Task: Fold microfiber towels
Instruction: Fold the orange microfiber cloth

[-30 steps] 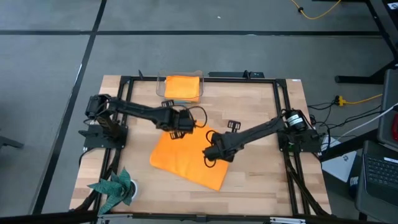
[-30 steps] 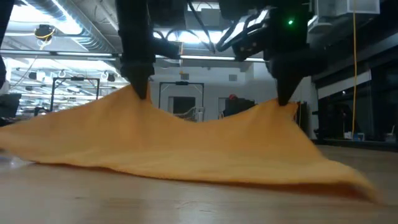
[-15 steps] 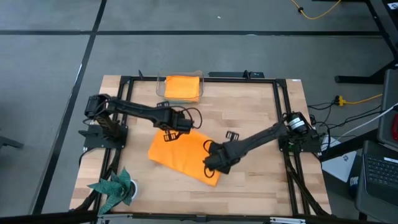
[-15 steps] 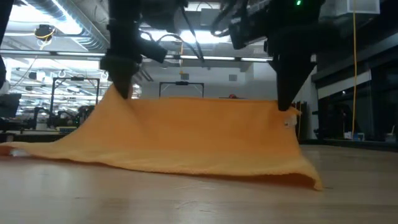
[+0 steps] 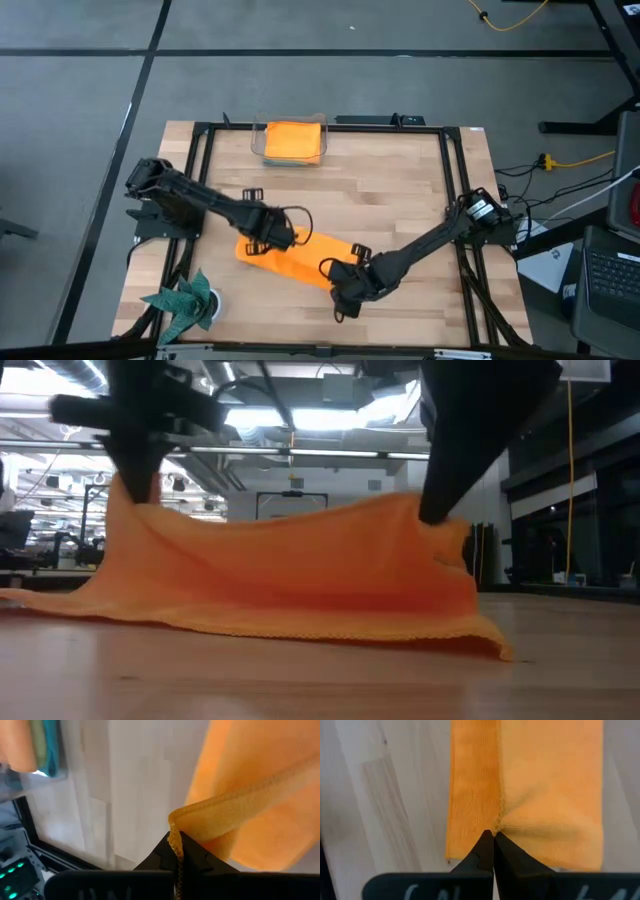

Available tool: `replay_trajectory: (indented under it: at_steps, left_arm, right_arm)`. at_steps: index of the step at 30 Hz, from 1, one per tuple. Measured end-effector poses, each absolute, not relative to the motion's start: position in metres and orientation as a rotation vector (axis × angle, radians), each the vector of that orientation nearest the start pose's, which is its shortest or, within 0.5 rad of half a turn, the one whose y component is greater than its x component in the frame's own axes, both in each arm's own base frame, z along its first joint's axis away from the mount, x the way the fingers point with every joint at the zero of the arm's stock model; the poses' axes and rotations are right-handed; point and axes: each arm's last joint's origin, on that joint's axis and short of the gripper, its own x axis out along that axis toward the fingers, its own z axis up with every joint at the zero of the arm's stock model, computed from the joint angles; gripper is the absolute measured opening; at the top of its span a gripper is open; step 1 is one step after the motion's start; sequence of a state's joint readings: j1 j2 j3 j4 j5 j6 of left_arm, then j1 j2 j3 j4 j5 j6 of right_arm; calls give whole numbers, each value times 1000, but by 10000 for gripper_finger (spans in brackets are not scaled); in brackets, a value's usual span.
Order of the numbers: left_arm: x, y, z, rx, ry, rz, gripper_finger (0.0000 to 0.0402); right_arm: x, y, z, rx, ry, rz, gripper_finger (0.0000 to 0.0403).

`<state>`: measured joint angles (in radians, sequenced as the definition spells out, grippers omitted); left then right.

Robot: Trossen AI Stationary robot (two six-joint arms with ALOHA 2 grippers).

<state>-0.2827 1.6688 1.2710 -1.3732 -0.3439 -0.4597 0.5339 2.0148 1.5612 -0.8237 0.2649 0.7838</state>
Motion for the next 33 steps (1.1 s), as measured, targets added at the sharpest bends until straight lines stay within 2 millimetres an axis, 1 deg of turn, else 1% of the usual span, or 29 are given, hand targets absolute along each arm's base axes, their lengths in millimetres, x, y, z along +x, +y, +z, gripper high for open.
replay_trajectory:
  at_steps: [4, 8, 14, 19, 23, 26, 29, 33]
  left_arm:
    - [257, -87, 223, 204, 1615, 410, 0]
    - [248, -103, 211, 169, 1626, 383, 0]
    - [242, -124, 204, 132, 1561, 369, 0]
    - [236, -133, 200, 134, 1543, 358, 0]
    - [234, -134, 198, 107, 1547, 386, 4]
    - [235, -132, 198, 64, 1570, 386, 27]
    - [236, -130, 197, 19, 1588, 397, 63]
    - [232, -128, 199, 22, 1636, 411, 106]
  right_arm:
    - [355, 209, 191, 231, 1154, -243, 0]
    - [358, 218, 179, 252, 1171, -202, 0]
    - [360, 223, 160, 262, 1234, -173, 0]
    - [360, 224, 157, 272, 1254, -156, 0]
    - [360, 224, 157, 274, 1254, -155, 14]
    - [360, 224, 157, 275, 1254, -157, 33]
    - [360, 224, 157, 276, 1254, -157, 50]
    - [360, 224, 157, 282, 1253, -161, 60]
